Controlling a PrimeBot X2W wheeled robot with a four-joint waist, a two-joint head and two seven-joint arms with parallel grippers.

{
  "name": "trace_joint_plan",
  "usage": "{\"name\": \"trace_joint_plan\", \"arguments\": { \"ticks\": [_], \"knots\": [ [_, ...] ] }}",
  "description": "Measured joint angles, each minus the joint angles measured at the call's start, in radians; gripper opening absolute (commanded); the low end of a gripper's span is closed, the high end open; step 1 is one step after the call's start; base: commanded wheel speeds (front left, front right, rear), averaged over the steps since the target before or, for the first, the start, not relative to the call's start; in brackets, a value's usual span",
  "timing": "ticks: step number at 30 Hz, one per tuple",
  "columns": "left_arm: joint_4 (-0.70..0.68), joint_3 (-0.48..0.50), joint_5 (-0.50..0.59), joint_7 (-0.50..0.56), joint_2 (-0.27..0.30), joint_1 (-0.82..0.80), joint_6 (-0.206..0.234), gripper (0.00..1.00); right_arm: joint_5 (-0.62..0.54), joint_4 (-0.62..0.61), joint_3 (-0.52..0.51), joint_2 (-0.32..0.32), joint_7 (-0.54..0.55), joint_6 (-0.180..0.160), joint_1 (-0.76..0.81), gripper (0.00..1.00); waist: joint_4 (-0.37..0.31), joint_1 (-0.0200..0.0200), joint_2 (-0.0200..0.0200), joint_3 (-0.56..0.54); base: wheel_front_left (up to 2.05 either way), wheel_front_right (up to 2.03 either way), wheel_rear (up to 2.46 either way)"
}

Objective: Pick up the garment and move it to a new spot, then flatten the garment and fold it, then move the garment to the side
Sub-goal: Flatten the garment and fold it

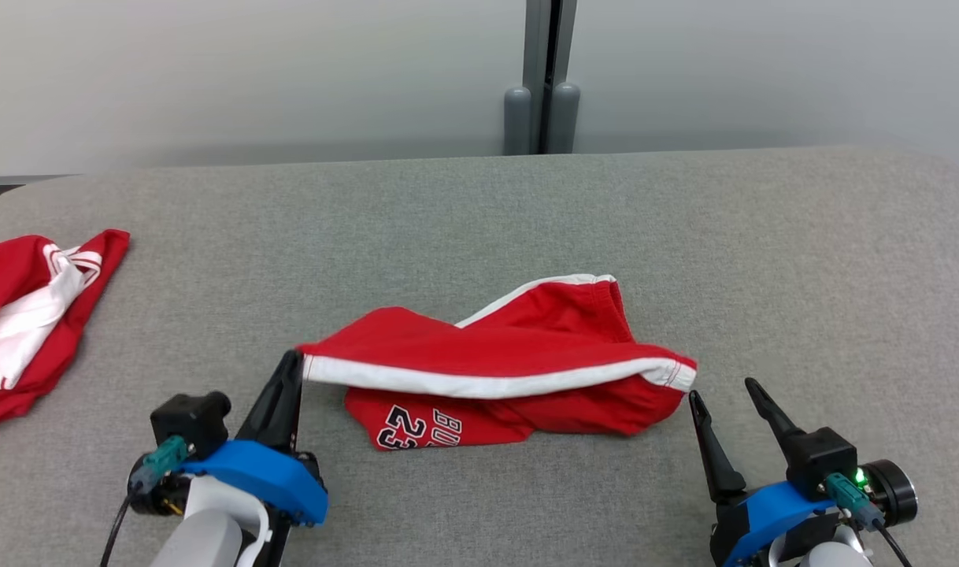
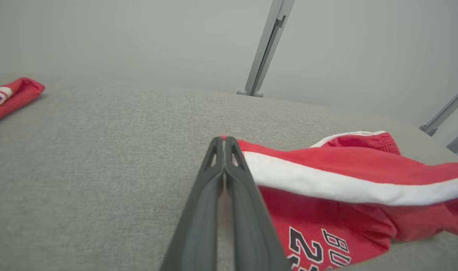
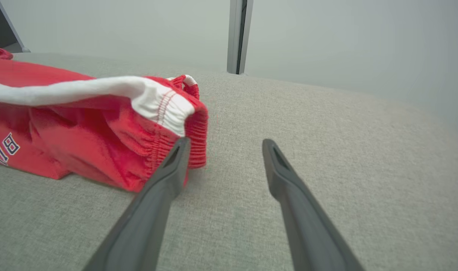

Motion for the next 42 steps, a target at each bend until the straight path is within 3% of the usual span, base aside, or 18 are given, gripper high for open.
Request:
{"name": "trace_joint_plan", "arguments": {
  "ticks": [6,7,8,9,24,28,42],
  "knots": [
    [0.048,0.082,0.06,0.0,-0.026,0.08,0.0,0.0,0.019,0.015,0.018,-0.001,0.0,0.0,0.007,1.0,0.025,0.0001,0.0,-0.04,0.0,0.0,0.0],
    [0.054,0.103,0.067,0.0,-0.034,0.093,0.0,0.17,0.022,0.017,0.022,0.0,0.0,0.0,0.009,1.0,0.027,0.0001,0.0,-0.046,0.0,0.0,0.0],
    [0.058,0.121,0.079,0.0,-0.042,0.105,0.0,0.5,0.029,0.018,0.025,0.0,0.0,0.0,0.013,1.0,0.029,0.0001,0.0001,-0.053,0.0,0.0,0.0],
    [0.058,0.139,0.091,0.0,-0.049,0.118,0.0,1.0,0.032,0.018,0.028,0.0,0.0,0.0,0.018,1.0,0.028,0.0001,0.0,-0.058,0.0,0.0,0.0],
    [-0.077,0.385,0.352,0.0,-0.114,0.233,0.0,1.0,0.131,-0.114,0.057,0.0,0.0,0.0,0.045,1.0,0.011,0.0002,0.0001,-0.077,0.0,0.0,0.0],
    [-0.097,0.402,0.402,0.0,-0.126,0.262,0.0,1.0,0.137,-0.114,0.072,-0.001,0.0,0.0,0.067,1.0,0.006,0.0002,0.0001,-0.089,0.0,0.0,0.0],
    [-0.095,0.395,0.409,0.0,-0.152,0.284,0.0,1.0,0.118,-0.071,0.195,-0.001,0.0,0.0,0.118,1.0,0.015,0.0002,0.0002,-0.079,0.0,0.0,0.0]
  ]
}}
